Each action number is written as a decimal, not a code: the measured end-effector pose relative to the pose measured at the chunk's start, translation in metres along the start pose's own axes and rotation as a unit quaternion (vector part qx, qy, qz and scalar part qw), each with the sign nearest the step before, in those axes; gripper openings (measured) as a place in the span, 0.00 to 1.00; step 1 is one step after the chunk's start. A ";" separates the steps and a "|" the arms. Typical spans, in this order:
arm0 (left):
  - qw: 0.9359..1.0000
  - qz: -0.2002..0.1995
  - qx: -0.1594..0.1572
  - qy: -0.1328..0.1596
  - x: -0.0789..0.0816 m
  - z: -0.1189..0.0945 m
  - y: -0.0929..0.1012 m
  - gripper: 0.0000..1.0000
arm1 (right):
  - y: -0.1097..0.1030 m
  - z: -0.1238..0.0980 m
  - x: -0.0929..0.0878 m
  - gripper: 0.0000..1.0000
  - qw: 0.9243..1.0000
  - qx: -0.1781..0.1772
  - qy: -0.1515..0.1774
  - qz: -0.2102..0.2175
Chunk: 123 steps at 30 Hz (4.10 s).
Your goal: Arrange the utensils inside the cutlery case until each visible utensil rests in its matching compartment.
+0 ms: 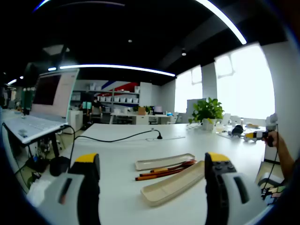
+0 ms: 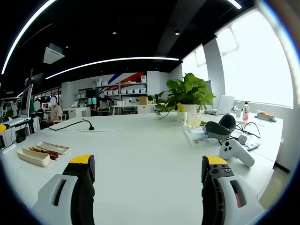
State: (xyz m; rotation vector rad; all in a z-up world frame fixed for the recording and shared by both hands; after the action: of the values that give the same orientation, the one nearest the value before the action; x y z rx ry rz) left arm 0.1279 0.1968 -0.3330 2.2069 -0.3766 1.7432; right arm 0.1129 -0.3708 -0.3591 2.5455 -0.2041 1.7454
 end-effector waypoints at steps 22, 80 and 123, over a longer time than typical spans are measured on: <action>1.000 0.002 -0.003 -0.003 0.000 0.000 0.001 0.97 | 0.000 -0.003 0.004 0.97 1.000 0.003 0.006 -0.007; 0.991 0.075 -0.059 -0.097 0.023 0.040 -0.008 0.69 | -0.111 0.033 0.045 0.86 0.958 0.174 -0.064 -0.219; 0.950 0.019 -0.093 -0.298 -0.023 0.122 -0.039 0.40 | -0.211 0.098 0.010 0.40 0.843 0.345 -0.190 -0.365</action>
State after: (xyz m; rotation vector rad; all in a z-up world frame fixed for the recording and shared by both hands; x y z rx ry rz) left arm 0.2466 0.1855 -0.3842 2.5492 -0.6868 0.9642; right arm 0.2355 -0.1737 -0.3775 2.7418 1.4319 1.0978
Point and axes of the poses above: the point that each gripper's makers call its tool centre point, and the gripper's own axes: z roughly forward along the fingers, y roughly to its right, x roughly out of its top, the point moved 9 cm from there along -z, roughly backward along the fingers, and after that the axes turned 13 degrees about -y, right-handed, at the moved point
